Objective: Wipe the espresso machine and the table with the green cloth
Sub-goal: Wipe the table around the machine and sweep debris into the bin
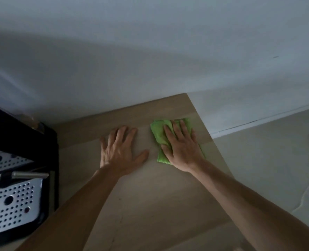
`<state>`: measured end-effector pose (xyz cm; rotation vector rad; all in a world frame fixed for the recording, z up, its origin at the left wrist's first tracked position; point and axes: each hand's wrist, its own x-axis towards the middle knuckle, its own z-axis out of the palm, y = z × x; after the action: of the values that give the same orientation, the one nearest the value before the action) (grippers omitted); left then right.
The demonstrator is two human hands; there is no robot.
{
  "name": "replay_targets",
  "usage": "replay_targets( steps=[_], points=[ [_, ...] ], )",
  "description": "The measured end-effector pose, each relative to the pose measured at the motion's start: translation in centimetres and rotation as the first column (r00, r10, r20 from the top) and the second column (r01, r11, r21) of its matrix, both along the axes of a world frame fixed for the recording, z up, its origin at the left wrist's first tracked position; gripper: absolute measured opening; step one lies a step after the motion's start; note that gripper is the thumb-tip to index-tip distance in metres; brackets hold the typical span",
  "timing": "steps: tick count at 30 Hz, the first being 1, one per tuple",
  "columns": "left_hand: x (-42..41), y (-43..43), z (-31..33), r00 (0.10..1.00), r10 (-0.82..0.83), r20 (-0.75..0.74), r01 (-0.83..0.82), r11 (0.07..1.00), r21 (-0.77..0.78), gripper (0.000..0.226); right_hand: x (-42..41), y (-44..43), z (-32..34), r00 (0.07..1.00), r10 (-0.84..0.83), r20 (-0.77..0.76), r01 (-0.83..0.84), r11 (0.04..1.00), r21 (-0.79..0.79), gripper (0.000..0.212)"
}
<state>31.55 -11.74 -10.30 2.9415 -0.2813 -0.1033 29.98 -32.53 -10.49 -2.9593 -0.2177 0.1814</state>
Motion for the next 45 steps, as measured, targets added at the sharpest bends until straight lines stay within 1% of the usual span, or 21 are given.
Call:
replay_targets(
  steps=[3, 5, 8, 13, 15, 17, 19, 21, 22, 24, 25, 27, 28, 30, 32, 34, 37, 39, 40, 42, 45],
  points=[
    [0.0, 0.3, -0.2, 1.0, -0.003, 0.031, 0.004, 1.0, -0.02, 0.083, 0.5, -0.8, 0.2, 0.972, -0.097, 0.215, 0.034, 0.959, 0.281, 0.055],
    [0.0, 0.3, -0.4, 0.999, -0.003, 0.053, 0.004, 1.0, -0.021, 0.082, 2.3, -1.9, 0.7, 0.947, -0.238, 0.216, 0.131, 0.9, 0.416, 0.052],
    [0.1, 0.4, -0.8, 0.996, -0.006, 0.088, 0.007, 1.0, -0.009, 0.082, 6.8, -3.2, 0.6, 0.939, -0.283, 0.198, 0.2, 0.912, 0.358, 0.055],
    [0.3, 0.6, -1.0, 0.993, -0.022, 0.115, 0.023, 1.0, -0.012, 0.083, 11.1, -2.4, 0.2, 0.946, -0.307, 0.099, 0.299, 0.95, 0.09, 0.063],
    [0.2, 0.6, -0.8, 0.994, -0.016, 0.107, 0.018, 1.0, -0.022, 0.083, 10.4, -1.4, -0.1, 0.983, -0.153, 0.105, 0.146, 0.987, 0.072, 0.069],
    [0.3, 0.6, -0.6, 0.995, -0.019, 0.099, 0.023, 0.999, -0.03, 0.083, 9.4, 0.5, -0.6, 0.991, 0.03, 0.133, -0.047, 0.99, 0.134, 0.064],
    [0.1, 1.1, -0.5, 0.996, -0.021, 0.092, 0.027, 0.997, -0.068, 0.084, 8.0, 2.8, -0.2, 0.975, 0.201, 0.093, -0.217, 0.952, 0.215, 0.058],
    [-0.3, 1.9, -0.2, 0.996, 0.0, 0.09, 0.01, 0.994, -0.106, 0.085, 6.7, 3.5, 0.3, 0.962, 0.251, 0.105, -0.272, 0.908, 0.319, 0.054],
    [-0.5, 2.3, -0.1, 0.995, 0.008, 0.095, 0.002, 0.994, -0.111, 0.085, 6.4, 2.8, 0.4, 0.973, 0.196, 0.122, -0.229, 0.897, 0.378, 0.053],
    [-0.7, 2.9, 0.1, 0.995, 0.007, 0.104, 0.003, 0.995, -0.102, 0.084, 6.6, 0.0, 0.2, 0.984, -0.029, 0.177, -0.054, 0.894, 0.444, 0.057],
    [-0.8, 3.1, 0.2, 0.995, 0.003, 0.099, 0.006, 0.995, -0.096, 0.083, 7.1, -1.5, 0.2, 0.972, -0.135, 0.192, 0.046, 0.913, 0.406, 0.061],
    [-0.8, 3.2, 0.3, 0.996, -0.003, 0.089, 0.011, 0.996, -0.086, 0.083, 8.3, -2.9, 0.1, 0.961, -0.237, 0.139, 0.208, 0.958, 0.196, 0.061],
    [-0.7, 3.3, 0.4, 0.996, -0.006, 0.083, 0.013, 0.996, -0.085, 0.083, 8.8, -2.6, 0.0, 0.96, -0.26, 0.108, 0.247, 0.961, 0.121, 0.058],
    [-0.9, 3.5, 0.4, 0.998, 0.0, 0.064, 0.006, 0.996, -0.086, 0.084, 9.5, -0.1, -0.1, 0.959, -0.267, 0.091, 0.26, 0.962, 0.083, 0.059],
    [-1.3, 4.0, 0.3, 0.998, 0.018, 0.06, -0.012, 0.996, -0.088, 0.085, 9.4, 2.7, -0.4, 0.98, -0.178, 0.09, 0.172, 0.983, 0.071, 0.06],
    [-1.8, 4.5, 0.2, 0.997, 0.023, 0.073, -0.016, 0.996, -0.087, 0.086, 8.7, 5.0, -0.8, 0.99, -0.018, 0.143, 0.004, 0.995, 0.098, 0.055],
    [-2.4, 5.1, 0.2, 0.997, 0.017, 0.076, -0.011, 0.997, -0.079, 0.086, 6.9, 6.6, -0.4, 0.935, 0.3, 0.191, -0.34, 0.91, 0.237, 0.048],
    [-2.6, 5.1, 0.4, 0.997, 0.017, 0.075, -0.012, 0.998, -0.066, 0.086, 6.2, 4.9, -0.2, 0.899, 0.375, 0.225, -0.426, 0.869, 0.251, 0.045],
    [-2.6, 5.0, 0.5, 0.997, 0.019, 0.07, -0.015, 0.998, -0.06, 0.086, 6.2, 3.2, -0.1, 0.919, 0.316, 0.235, -0.375, 0.885, 0.275, 0.046],
    [-2.7, 4.7, 0.7, 0.999, 0.026, 0.041, -0.024, 0.998, -0.059, 0.088, 6.0, -0.5, 0.0, 0.968, 0.041, 0.248, -0.115, 0.949, 0.292, 0.047],
    [-2.8, 4.7, 0.9, 0.999, 0.039, 0.005, -0.039, 0.997, -0.073, 0.091, 4.4, -2.3, -0.6, 0.947, -0.224, 0.229, 0.187, 0.967, 0.173, 0.05]
  ],
)
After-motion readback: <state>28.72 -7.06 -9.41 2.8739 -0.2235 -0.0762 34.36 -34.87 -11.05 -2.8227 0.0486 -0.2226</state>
